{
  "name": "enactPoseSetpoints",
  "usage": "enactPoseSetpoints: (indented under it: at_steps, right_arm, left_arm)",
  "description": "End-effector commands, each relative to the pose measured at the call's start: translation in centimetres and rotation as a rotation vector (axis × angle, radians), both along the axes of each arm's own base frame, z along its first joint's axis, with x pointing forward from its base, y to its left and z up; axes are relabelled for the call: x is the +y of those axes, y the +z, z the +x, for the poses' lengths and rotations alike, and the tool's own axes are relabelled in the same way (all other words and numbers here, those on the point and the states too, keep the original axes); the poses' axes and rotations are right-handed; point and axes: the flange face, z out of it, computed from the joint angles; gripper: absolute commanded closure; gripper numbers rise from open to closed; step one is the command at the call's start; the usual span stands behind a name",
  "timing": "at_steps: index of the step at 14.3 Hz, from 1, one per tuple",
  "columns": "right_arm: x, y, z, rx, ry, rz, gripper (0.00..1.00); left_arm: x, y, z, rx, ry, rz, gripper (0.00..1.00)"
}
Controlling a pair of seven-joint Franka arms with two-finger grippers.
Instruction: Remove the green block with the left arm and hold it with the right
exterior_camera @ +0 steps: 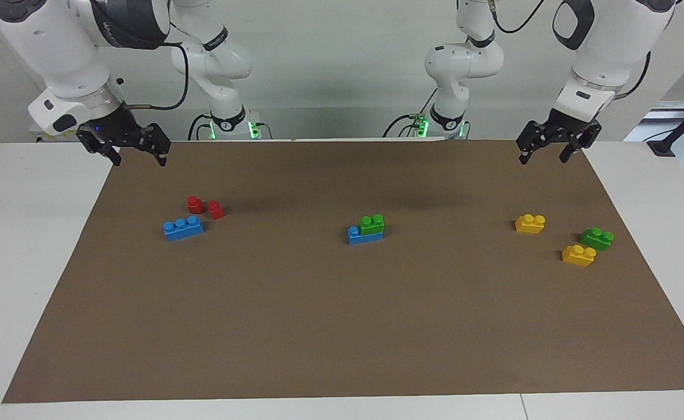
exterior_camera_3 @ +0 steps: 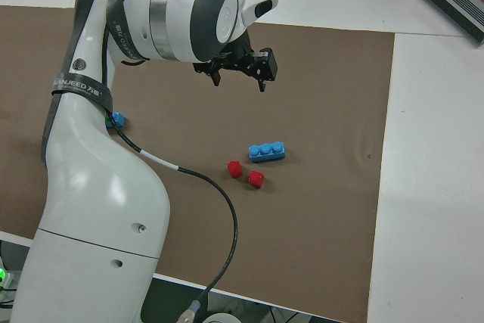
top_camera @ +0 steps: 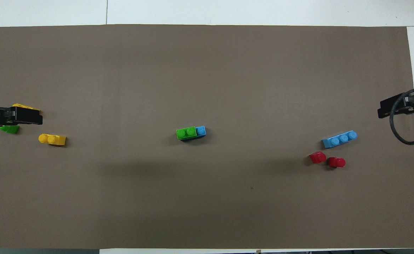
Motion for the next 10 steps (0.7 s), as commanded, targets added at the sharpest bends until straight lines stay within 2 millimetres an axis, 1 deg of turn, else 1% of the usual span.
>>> enactPoseSetpoints:
  at_steps: [1,3,4,6,7,9,10]
  right_arm:
    - [3.0,-1.4,-0.6,-0.062,-0.246,-0.018,0.01]
    - [6.6,-2.5,-0.2,-0.078,-0.471,-0.007,0.02]
    - [8.5,-3.0,0.0,-0.068,-0.579,0.026,0.03]
    - [11.2,-4.9,0.4,-0.012,-0.773,0.072,0.03]
    - [12.6,-5.9,0.6,0.027,-0.84,0.091,0.03]
    - [15.0,-8.4,1.2,0.085,-0.968,0.126,0.03]
    - [16.1,-9.5,1.1,0.103,-1.02,0.151,0.03]
  left_arm:
    - [-0.1,0.6,-0.6,-0.004,-0.014,-0.008,0.0]
    - [-0.2,0.6,-0.6,-0.006,-0.013,-0.008,0.0]
    - [-0.4,0.5,-0.6,-0.005,0.004,-0.009,0.0]
    - [-1.0,0.6,-0.6,-0.011,0.132,-0.017,0.0]
    - [-2.1,0.5,-0.7,-0.011,0.19,-0.021,0.0]
    - [-3.6,0.3,-0.9,-0.005,0.324,-0.032,0.0]
    - [-4.6,0.4,-1.2,-0.006,0.387,-0.037,0.0]
